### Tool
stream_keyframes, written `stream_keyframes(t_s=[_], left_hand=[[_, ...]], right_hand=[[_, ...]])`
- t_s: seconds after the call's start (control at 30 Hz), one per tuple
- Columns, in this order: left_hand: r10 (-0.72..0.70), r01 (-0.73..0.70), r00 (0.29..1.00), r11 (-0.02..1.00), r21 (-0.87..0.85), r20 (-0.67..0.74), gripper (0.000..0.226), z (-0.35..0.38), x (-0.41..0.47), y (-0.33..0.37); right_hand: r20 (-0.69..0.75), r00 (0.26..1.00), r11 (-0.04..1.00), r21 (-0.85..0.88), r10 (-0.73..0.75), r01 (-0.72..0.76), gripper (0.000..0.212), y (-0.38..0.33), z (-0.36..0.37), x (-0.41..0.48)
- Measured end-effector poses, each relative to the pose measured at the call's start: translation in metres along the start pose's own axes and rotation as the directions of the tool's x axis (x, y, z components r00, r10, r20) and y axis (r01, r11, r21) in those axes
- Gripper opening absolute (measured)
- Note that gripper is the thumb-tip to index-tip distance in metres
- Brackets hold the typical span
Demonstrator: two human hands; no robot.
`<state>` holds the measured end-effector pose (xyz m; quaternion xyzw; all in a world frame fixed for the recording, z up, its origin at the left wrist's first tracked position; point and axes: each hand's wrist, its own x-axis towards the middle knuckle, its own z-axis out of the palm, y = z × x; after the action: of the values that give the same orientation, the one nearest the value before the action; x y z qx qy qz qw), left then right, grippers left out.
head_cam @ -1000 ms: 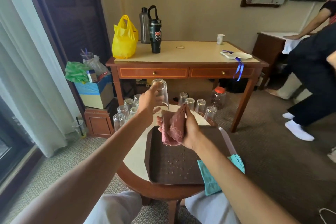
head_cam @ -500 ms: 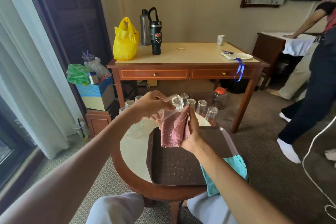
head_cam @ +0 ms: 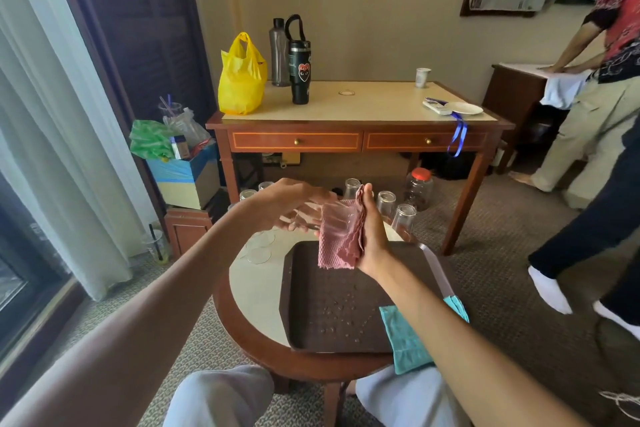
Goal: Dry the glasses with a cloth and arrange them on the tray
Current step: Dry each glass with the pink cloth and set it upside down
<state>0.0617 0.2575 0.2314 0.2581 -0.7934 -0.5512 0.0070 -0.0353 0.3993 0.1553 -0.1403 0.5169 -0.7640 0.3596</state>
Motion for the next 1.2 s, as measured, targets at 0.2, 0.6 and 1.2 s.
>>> stream_keyframes(t_s=[0.2, 0.6, 1.2], left_hand=[[0.008, -0.023, 0.964, 0.998, -0.052, -0.265, 0.034, 0.024, 0.005, 0.0], [0.76, -0.509, 0.559, 0.63, 0.587, -0.331, 0.039, 0.031, 0.004, -0.028], [0.687, -0.487, 0.601, 0.72, 0.494, -0.409, 0.046, 0.018, 0.003, -0.038]], right_hand=[[-0.066, 0.98, 0.958, -0.231, -0.189, 0.169, 0.065, 0.007, 0.013, 0.002], [0.206, 0.93, 0.952, -0.098, 0.305, -0.291, 0.06, -0.01, 0.004, -0.003], [0.145, 0.915, 0.893, -0.319, 0.377, -0.318, 0.062, -0.012, 0.014, 0.006]])
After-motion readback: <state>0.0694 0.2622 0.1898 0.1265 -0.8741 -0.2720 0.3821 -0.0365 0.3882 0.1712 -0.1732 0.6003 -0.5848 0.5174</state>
